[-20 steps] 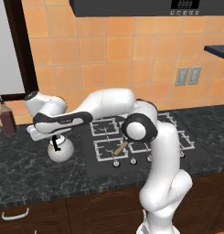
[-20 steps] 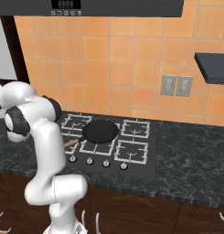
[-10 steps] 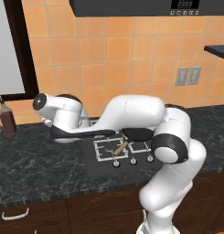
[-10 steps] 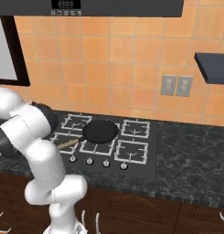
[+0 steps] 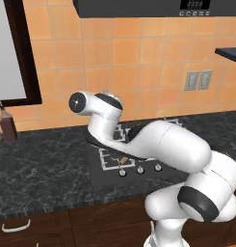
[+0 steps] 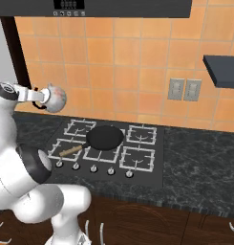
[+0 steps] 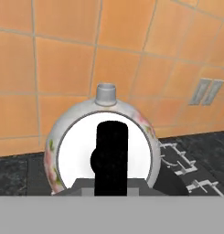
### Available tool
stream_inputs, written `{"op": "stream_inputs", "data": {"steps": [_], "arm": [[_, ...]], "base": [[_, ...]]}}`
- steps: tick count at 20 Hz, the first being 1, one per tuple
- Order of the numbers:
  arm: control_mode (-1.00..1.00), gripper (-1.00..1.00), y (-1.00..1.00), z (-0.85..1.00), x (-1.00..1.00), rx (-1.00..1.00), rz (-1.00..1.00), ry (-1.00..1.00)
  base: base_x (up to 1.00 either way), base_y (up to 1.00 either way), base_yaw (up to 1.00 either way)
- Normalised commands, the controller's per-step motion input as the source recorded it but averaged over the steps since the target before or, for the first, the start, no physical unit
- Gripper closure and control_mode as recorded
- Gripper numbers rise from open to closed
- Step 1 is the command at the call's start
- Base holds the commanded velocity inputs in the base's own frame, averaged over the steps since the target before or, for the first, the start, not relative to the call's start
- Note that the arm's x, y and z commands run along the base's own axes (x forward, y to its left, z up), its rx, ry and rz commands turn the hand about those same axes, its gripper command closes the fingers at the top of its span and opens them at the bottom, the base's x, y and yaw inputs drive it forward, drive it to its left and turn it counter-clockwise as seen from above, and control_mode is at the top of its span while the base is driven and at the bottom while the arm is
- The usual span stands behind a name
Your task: Pick the kettle from the counter and place it on a stove burner. Then turn the burner on.
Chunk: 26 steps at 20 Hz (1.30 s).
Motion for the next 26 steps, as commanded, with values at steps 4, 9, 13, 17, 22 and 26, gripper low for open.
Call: {"op": "stream_inputs", "data": {"steps": [4,9,13,17,22,26], "arm": [[-1.0,1.0,-1.0,0.65,0.24,0.0,-0.12,-0.01],[-1.0,1.0,-1.0,0.57,0.18,0.0,-0.2,0.06],[-1.0,1.0,-1.0,0.32,0.14,0.05,-0.27,0.2],[-1.0,1.0,-1.0,0.0,0.07,0.25,-0.2,0.3],[-1.0,1.0,-1.0,0.0,0.0,0.32,-0.13,0.39],[-1.0,1.0,-1.0,-0.13,0.04,0.35,-0.07,0.31]], "base": [[0.0,0.0,0.0],[0.0,0.0,0.0],[0.0,0.0,0.0],[0.0,0.0,0.0],[0.0,0.0,0.0],[0.0,0.0,0.0]]}}
